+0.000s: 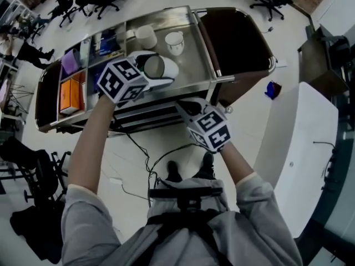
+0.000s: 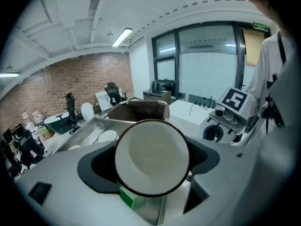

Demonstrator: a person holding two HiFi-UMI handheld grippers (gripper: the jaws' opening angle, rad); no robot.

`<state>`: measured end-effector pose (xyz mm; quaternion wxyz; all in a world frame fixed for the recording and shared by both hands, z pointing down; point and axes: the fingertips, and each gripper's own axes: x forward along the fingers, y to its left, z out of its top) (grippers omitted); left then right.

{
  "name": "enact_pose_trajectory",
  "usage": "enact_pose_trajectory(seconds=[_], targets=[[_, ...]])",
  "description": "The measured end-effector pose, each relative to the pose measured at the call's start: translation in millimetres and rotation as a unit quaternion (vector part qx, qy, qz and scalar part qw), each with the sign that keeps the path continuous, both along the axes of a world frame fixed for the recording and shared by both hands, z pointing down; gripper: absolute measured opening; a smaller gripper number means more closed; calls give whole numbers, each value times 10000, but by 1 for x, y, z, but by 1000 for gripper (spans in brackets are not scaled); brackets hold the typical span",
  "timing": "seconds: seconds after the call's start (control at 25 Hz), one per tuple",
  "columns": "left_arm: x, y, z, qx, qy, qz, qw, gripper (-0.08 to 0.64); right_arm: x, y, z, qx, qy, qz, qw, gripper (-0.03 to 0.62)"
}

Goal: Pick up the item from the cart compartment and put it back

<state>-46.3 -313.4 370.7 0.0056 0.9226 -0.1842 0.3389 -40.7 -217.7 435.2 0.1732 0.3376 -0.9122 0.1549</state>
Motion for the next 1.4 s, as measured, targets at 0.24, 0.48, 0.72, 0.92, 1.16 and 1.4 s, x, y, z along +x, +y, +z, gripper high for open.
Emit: enact_pose_trajectory(seconds=[0.24,0.48,0.72,0.92,1.16,1.4], targets=[[31,-21,27,-360,-592,409,9968,414,8,2,12,-149,-27,89,9998,9],[51,-36,56,-665,-1051,534,9908,414,18,4,23,-246,-45,165,9996,9],[69,-44,79,-922,-1459,670,9827,414,27,8,31,-332,-87,271,9990,9],[76,-52,99,-1142,-1751,711,9753,414,37,9,38,-415,-110,388,9983,9],[84,-57,116,-1299,-1977,766,9686,414,46,9,43,-477,-133,503,9975,9],[87,-62,131,-1437,-2064,720,9652,414,58,8,48,-534,-135,609,9966,9]])
